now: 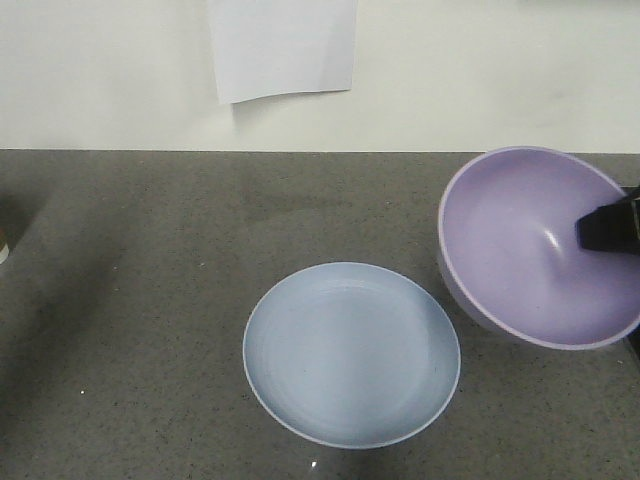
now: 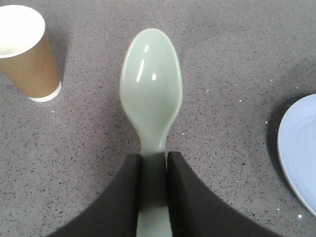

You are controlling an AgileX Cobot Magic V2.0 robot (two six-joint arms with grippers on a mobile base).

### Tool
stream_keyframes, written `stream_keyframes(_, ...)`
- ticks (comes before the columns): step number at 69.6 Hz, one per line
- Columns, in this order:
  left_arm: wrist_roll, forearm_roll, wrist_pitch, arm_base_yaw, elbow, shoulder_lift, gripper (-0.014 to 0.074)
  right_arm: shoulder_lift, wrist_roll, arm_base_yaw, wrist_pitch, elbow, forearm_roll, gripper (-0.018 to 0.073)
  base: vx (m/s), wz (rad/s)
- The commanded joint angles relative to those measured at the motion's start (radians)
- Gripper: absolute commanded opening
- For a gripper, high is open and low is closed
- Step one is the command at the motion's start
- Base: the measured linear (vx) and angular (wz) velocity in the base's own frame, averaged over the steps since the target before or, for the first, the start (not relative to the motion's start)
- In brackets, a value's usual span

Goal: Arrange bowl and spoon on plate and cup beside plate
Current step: 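Lower the lavender bowl onto the plate center with the right gripper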

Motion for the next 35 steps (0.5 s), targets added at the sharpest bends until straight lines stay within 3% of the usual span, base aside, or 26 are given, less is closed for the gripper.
stream_keyframes(1, -0.010, 0.000, -0.054, -0.005, -0.024, -0.011, -0.0006, 0.048, -0.055, -0.005, -0.066, -0.025, 0.079, -0.0004, 0.00, 0.00)
stream_keyframes(14, -0.010, 0.000, -0.054, -0.005, -0.024, -0.011, -0.0006, 0.167, -0.086, 0.000, -0.079, -0.025, 0.108, -0.0003, 0.00, 0.00)
stream_keyframes(35, -0.010, 0.000, -0.054, -0.005, -0.024, -0.011, -0.0006, 0.361, -0.075, 0.171, -0.177, -0.025, 0.051, -0.0003, 0.00, 0.00)
